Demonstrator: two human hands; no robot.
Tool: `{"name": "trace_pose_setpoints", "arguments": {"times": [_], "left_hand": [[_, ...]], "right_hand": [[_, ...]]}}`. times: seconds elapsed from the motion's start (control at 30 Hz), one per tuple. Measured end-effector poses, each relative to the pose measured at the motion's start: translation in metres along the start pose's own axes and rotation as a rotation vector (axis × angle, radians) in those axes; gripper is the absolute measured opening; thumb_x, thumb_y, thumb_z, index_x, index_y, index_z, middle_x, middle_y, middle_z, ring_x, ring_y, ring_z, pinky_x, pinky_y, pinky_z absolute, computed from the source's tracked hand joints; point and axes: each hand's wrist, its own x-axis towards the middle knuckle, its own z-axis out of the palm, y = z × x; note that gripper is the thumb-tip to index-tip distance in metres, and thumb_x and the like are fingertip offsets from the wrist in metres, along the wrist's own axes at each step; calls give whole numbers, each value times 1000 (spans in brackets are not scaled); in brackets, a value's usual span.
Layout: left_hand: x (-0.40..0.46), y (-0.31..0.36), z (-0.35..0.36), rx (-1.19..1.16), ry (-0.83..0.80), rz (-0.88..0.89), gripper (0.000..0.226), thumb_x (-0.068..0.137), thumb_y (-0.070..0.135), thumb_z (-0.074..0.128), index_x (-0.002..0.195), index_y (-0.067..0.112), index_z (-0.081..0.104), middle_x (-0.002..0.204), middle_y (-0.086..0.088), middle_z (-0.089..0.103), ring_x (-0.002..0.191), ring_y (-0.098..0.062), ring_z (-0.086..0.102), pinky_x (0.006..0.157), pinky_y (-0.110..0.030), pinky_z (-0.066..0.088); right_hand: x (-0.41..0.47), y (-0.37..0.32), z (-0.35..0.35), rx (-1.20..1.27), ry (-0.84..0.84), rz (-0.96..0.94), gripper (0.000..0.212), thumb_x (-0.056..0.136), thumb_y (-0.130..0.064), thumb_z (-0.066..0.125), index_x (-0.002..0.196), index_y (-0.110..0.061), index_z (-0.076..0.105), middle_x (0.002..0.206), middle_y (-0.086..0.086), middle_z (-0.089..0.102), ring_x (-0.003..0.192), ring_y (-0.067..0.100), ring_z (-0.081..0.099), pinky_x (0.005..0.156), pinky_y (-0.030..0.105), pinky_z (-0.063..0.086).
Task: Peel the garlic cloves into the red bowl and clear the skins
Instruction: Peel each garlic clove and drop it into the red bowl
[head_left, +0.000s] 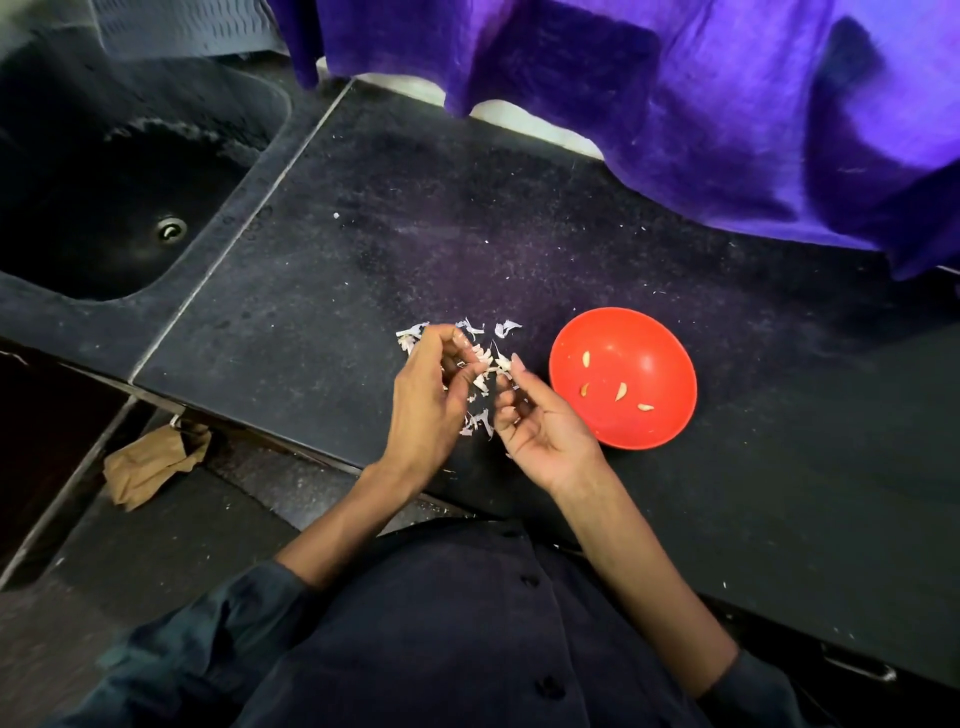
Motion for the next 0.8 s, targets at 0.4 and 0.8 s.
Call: {"name": "trace_pose_setpoints", "arguments": {"times": [0.4,0.8], "left_hand": [[2,-1,-11,102,-154,39,52,87,13,71,128,22,41,87,27,67,102,1,60,82,-7,43],[1,2,-16,143,-208,88,61,83,12,74,135,13,42,87,17,71,92,16,55,80,2,36]], "right_hand": [[-4,-1,-4,-208,-69,-144,7,92,-5,58,93,0,63,77,11,72,68,15,70,60,24,57],[-7,0,-3,-221,-33,-182,8,90,0,59,92,3,66,74,13,72,69,18,71,65,25,58]]}}
